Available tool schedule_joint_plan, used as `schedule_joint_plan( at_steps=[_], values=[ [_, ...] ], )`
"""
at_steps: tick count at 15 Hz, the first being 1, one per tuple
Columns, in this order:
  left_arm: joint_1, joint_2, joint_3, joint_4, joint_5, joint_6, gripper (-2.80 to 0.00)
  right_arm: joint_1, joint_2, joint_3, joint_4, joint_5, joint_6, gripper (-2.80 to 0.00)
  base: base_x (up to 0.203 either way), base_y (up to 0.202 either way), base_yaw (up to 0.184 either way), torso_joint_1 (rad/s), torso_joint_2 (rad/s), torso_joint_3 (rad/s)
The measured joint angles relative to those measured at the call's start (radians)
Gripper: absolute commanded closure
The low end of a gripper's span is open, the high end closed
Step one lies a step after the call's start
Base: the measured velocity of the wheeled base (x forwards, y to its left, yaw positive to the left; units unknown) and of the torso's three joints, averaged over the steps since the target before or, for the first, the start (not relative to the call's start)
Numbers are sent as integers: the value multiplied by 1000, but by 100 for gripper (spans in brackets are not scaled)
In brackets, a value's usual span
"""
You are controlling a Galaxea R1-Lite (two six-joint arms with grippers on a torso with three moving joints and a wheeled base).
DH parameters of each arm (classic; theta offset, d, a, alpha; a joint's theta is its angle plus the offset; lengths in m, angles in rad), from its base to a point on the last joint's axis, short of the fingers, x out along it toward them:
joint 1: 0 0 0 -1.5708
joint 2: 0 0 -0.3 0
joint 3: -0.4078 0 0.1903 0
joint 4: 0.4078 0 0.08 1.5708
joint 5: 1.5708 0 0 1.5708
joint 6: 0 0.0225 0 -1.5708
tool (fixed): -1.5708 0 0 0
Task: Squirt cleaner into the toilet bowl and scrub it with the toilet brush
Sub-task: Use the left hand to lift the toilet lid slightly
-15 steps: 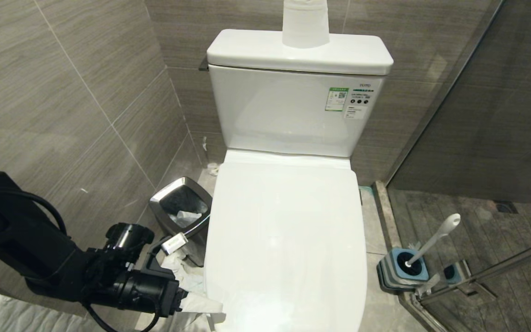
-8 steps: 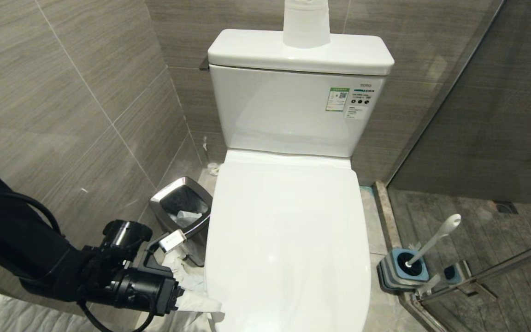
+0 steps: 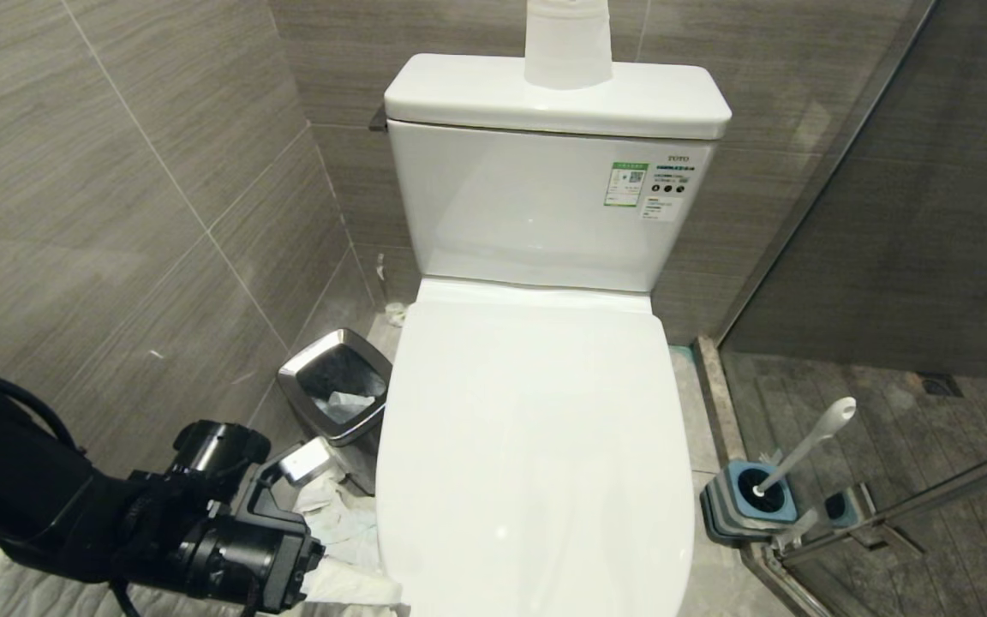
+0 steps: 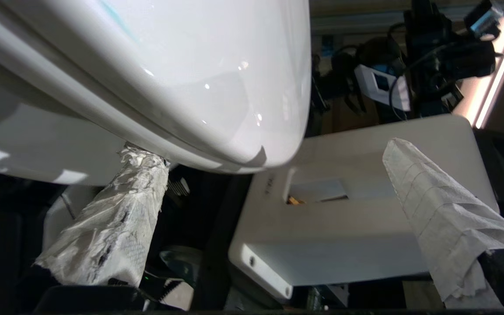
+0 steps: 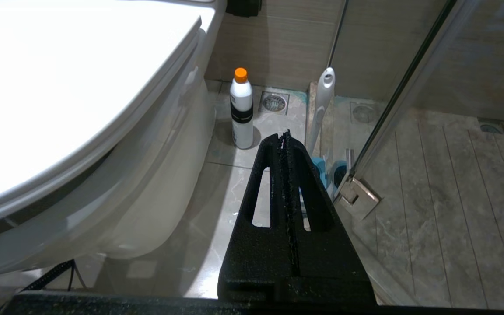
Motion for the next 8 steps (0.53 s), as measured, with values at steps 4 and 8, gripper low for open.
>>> schedule_joint_plan(
  at_steps=[4, 8],
  values=[
    [1, -40, 37, -2, -3, 0, -280, 0, 0, 0, 0, 0, 0, 0, 0, 0, 0, 0, 0, 0],
    [0, -56, 32, -6, -43, -2, -280, 0, 0, 0, 0, 1, 0, 0, 0, 0, 0, 0, 0, 0]
  ],
)
